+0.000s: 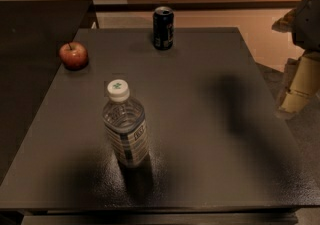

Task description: Move pepsi can near blue plastic bottle

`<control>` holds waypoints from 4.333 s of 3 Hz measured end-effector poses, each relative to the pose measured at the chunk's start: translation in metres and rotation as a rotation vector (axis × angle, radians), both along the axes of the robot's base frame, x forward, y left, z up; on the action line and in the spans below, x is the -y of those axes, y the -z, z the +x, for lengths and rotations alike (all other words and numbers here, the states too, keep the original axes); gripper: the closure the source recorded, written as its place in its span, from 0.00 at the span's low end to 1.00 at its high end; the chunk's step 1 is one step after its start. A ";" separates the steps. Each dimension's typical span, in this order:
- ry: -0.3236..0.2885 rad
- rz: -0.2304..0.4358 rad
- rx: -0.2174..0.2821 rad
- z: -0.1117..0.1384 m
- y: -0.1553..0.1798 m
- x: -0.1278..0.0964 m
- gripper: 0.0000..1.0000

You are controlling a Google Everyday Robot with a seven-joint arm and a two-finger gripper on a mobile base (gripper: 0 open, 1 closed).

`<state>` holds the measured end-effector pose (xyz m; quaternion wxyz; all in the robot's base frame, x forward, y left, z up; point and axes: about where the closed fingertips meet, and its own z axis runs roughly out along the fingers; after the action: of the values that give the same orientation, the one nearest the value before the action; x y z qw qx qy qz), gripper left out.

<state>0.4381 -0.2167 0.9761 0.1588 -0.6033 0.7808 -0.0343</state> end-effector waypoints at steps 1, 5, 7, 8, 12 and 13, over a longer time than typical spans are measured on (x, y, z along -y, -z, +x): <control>0.000 0.000 0.000 0.000 0.000 0.000 0.00; 0.112 0.202 0.124 0.104 0.000 -0.010 0.00; 0.197 0.311 0.193 0.172 0.017 -0.028 0.00; 0.210 0.361 0.216 0.204 0.020 -0.045 0.00; 0.262 0.565 0.216 0.304 0.038 -0.128 0.00; 0.276 0.602 0.208 0.317 0.046 -0.144 0.00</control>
Offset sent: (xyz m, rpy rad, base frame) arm 0.0112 -0.0001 -0.0015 0.0166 -0.0143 -0.0364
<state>0.7551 -0.0726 0.9303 0.4022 -0.4114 0.8097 0.1151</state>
